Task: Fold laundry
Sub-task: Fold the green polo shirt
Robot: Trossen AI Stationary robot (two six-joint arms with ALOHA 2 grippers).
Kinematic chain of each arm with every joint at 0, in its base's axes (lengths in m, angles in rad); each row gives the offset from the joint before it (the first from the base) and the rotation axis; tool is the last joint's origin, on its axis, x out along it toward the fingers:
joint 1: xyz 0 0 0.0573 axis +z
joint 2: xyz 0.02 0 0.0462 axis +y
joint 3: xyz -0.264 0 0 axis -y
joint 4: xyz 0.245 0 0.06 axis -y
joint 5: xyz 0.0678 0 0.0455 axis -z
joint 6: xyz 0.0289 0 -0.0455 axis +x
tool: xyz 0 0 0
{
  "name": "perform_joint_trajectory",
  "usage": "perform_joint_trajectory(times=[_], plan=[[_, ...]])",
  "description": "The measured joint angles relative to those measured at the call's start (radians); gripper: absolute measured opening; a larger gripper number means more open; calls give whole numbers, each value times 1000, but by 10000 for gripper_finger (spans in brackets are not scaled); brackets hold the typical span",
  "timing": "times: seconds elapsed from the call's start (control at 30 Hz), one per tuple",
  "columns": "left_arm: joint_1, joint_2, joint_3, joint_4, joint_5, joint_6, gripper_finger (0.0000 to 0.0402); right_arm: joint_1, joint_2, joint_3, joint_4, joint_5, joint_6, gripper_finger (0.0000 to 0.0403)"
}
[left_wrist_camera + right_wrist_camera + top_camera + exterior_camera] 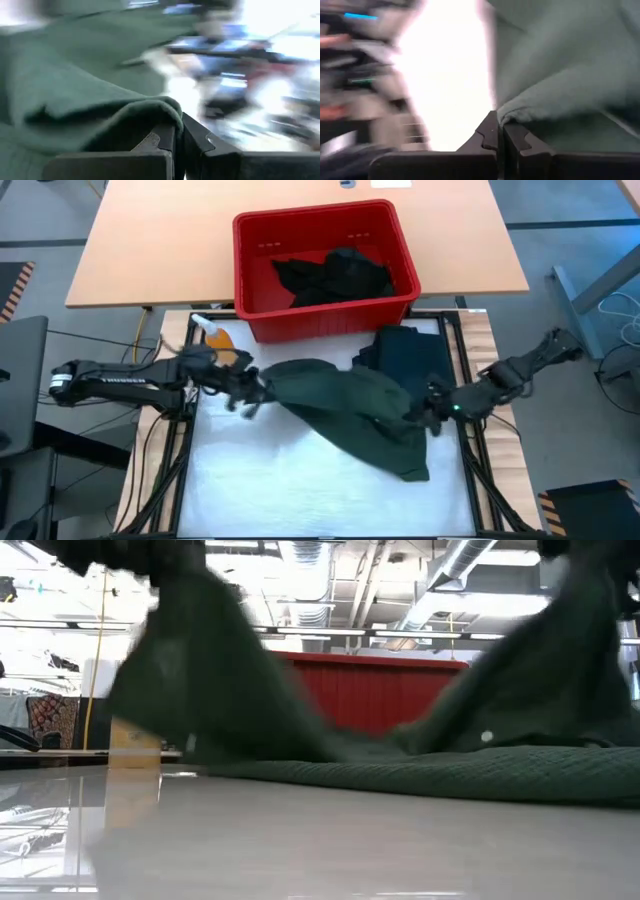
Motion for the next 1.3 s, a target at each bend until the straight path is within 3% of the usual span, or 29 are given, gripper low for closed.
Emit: perform_joint_trajectory(times=[0.07, 0.2, 0.27, 0.37, 0.5, 0.6, 0.73, 0.9, 1.0, 1.13, 1.23, 1.3], plan=[[-1, -20, 0, 183, 103, -44, 0, 35, -30, 0, 211, 35, -146, 20], [1, -62, 4, 490, 101, -106, 0, 85, -79, 1, 622, 107, -490, 20], [5, -78, 27, 566, 81, -100, 0, 88, -100, 2, 778, 119, -642, 20], [23, -89, 86, 557, -4, -52, 0, 63, -130, 5, 868, 158, -793, 20], [99, -80, 197, 394, -146, -16, 0, -44, -153, 53, 809, 295, -917, 20], [204, -59, 313, 165, -158, 38, 0, -172, -152, 105, 831, 313, -1040, 20], [377, 8, 488, -69, -74, 125, 0, -366, -108, 212, 799, 211, -1101, 20], [536, 101, 697, -240, 121, 214, 0, -534, -34, 423, 490, 13, -1000, 20], [553, 138, 790, -329, 235, 248, 0, -539, -2, 516, 218, -66, -904, 20], [498, 137, 823, -471, 293, 302, 0, -456, 2, 500, -87, -109, -712, 20], [427, 132, 823, -615, 237, 349, 0, -361, -1, 418, -149, -67, -567, 20], [378, 125, 822, -696, 183, 368, 0, -295, -1, 366, -78, -51, -516, 20]])
